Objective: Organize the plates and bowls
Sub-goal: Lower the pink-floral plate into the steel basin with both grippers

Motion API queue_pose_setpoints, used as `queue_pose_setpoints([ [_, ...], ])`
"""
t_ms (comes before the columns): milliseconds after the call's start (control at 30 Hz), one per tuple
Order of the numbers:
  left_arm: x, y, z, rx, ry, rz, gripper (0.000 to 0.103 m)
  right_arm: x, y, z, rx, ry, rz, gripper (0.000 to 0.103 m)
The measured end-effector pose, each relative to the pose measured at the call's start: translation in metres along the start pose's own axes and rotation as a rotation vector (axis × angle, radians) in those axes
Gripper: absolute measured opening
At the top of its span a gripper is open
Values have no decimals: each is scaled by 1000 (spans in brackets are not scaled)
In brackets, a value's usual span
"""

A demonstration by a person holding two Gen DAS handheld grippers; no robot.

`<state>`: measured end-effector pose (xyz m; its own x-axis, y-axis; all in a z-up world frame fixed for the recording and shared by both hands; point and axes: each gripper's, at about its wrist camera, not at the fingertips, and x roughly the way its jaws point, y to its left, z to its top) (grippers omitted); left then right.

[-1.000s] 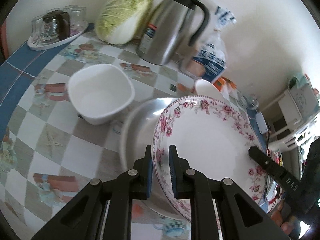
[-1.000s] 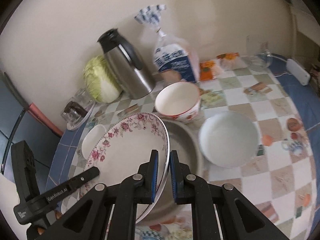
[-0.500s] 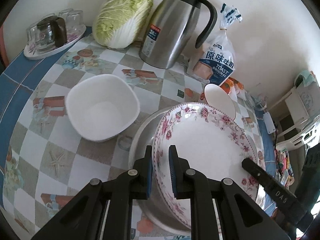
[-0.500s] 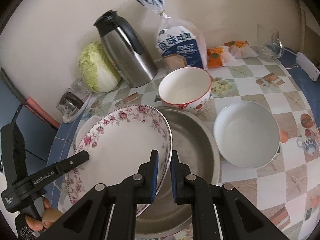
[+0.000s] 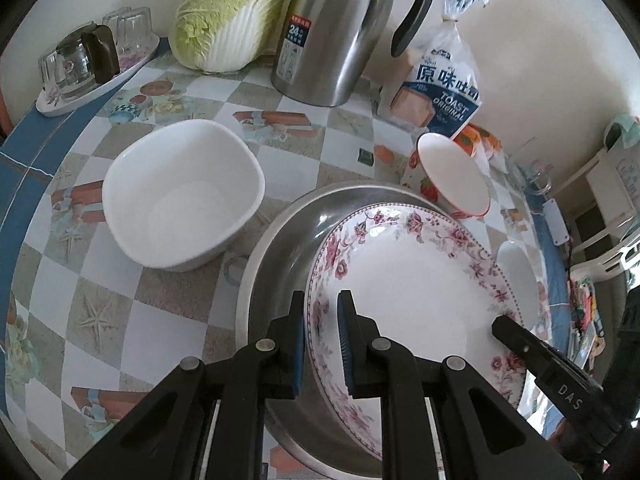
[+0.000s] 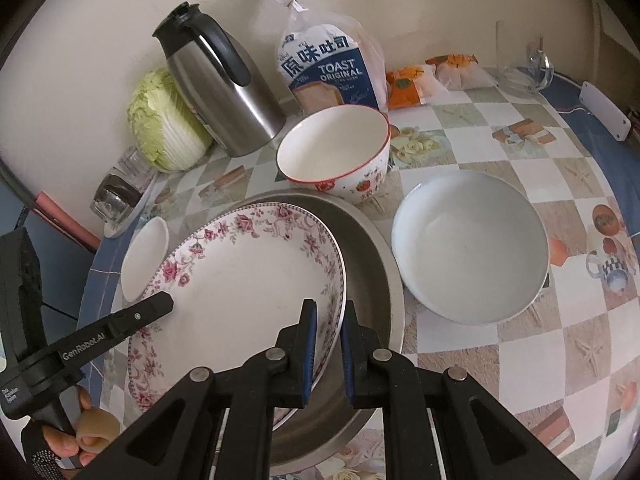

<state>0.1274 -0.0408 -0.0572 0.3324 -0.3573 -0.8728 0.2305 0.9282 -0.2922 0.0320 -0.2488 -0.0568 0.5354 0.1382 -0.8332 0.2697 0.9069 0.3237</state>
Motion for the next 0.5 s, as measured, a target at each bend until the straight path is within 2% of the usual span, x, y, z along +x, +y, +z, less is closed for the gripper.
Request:
queue_pose_setpoints([
  [500, 15, 0, -6, 1, 35, 35, 16, 13, -4, -5, -2, 40, -20, 12],
])
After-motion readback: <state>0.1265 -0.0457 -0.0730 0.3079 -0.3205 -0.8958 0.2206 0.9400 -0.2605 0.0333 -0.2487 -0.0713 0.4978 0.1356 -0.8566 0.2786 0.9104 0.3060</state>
